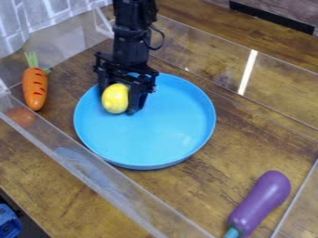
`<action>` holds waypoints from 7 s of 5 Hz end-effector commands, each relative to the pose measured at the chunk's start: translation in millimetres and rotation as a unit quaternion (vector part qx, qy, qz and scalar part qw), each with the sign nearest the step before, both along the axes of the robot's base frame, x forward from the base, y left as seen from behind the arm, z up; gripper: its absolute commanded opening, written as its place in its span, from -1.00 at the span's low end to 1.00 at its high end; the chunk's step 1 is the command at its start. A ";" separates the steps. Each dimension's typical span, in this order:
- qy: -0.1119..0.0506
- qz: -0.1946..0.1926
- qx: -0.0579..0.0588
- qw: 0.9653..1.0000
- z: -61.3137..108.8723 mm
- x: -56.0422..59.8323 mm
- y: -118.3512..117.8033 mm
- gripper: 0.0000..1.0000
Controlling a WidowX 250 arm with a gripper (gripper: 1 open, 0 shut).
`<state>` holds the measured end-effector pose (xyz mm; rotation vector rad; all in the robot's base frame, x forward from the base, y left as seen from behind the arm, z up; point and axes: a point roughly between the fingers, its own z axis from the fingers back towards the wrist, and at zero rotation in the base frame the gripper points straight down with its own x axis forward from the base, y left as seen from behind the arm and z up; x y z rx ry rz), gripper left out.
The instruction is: Put the lemon on the blue tray
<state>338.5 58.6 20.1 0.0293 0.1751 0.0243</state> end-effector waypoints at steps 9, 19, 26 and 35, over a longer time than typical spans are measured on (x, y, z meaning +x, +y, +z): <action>0.019 0.008 -0.030 0.999 0.0 -12.1 10.0 1.00; 0.010 -0.052 -0.094 0.994 35.8 -20.2 -33.4 -1.00; 0.048 -0.085 -0.114 0.989 14.3 -17.3 -72.3 -1.00; 0.087 -0.101 -0.121 0.984 -4.1 -26.6 -83.6 1.00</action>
